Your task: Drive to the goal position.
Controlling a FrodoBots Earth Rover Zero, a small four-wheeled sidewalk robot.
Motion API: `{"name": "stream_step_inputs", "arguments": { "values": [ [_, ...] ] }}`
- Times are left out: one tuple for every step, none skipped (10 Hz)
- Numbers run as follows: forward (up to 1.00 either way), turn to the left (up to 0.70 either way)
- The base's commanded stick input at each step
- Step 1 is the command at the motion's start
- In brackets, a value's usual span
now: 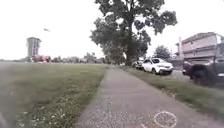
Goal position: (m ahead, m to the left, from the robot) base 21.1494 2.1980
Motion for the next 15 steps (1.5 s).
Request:
{"name": "stream_step_inputs", "arguments": {
  "values": [
    [0.70,0.00],
    [0.70,0.00],
    [0.70,0.00],
    [0.70,0.00],
    [0.70,0.00],
    [0.70,-0.09],
    [0.70,-0.35],
    [0.70,-0.35],
    [0.70,-0.35],
    [0.70,-0.35],
    [0.70,-0.20],
    [0.70,0.00],
    [0.70,0.00],
    [0.70,0.00],
    [0.70,0.00]
  ]
}}
